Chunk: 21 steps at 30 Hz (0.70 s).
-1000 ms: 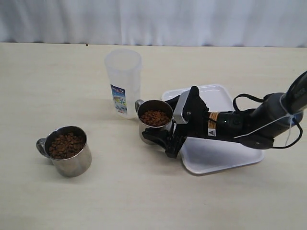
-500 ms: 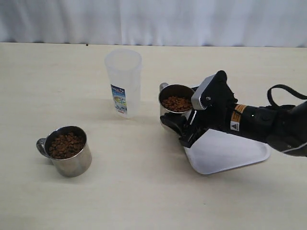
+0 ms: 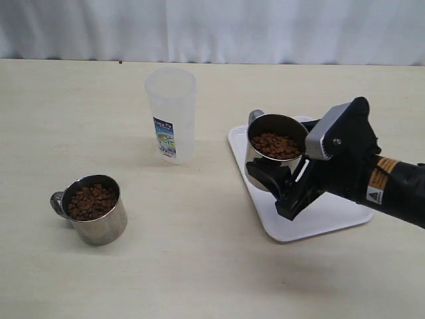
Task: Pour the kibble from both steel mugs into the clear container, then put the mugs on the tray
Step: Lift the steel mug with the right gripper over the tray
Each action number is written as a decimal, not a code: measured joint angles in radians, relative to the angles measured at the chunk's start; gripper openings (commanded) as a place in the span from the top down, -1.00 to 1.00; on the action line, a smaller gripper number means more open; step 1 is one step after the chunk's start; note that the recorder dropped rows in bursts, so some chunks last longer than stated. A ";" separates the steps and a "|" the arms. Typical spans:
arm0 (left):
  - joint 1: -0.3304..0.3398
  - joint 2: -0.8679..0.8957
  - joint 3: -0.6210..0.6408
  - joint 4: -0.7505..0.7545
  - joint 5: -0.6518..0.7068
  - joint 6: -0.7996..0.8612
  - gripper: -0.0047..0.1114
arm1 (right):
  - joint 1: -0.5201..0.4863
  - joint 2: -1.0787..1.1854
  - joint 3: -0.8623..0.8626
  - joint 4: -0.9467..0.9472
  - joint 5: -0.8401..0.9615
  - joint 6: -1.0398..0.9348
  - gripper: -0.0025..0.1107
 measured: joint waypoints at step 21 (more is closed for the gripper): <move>0.000 0.000 0.000 0.000 0.000 0.000 0.92 | 0.016 -0.362 0.062 0.004 0.448 0.305 0.87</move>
